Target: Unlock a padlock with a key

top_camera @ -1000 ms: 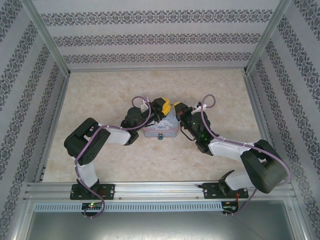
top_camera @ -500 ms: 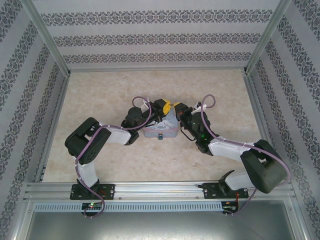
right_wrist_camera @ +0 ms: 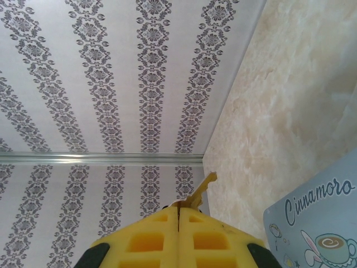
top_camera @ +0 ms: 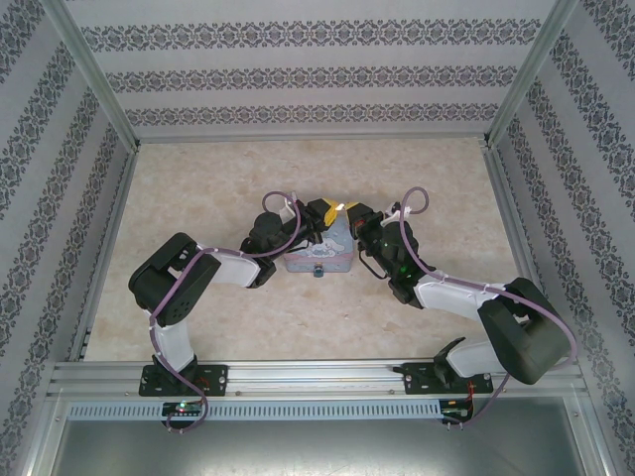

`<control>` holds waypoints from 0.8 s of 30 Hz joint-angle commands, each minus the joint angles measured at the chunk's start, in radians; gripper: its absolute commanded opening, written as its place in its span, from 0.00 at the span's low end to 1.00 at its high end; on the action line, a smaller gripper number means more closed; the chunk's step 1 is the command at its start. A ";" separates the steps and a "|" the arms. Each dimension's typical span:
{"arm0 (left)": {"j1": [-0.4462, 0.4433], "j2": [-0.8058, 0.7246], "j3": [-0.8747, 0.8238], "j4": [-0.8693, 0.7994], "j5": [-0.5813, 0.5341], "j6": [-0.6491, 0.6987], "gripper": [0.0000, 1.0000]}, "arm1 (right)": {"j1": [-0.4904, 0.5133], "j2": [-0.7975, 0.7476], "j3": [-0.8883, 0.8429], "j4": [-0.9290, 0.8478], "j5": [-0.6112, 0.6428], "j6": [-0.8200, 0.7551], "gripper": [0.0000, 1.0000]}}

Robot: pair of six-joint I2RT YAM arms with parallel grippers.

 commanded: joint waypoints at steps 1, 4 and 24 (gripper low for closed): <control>-0.003 0.005 0.008 0.025 0.005 0.017 0.06 | -0.002 -0.018 0.008 0.008 -0.008 -0.020 0.00; -0.002 0.005 0.005 0.025 0.003 0.018 0.03 | -0.002 -0.018 0.010 0.006 -0.010 -0.019 0.00; 0.057 -0.062 -0.014 -0.181 0.166 0.188 0.00 | -0.249 -0.336 -0.050 -0.416 -0.300 -0.205 0.56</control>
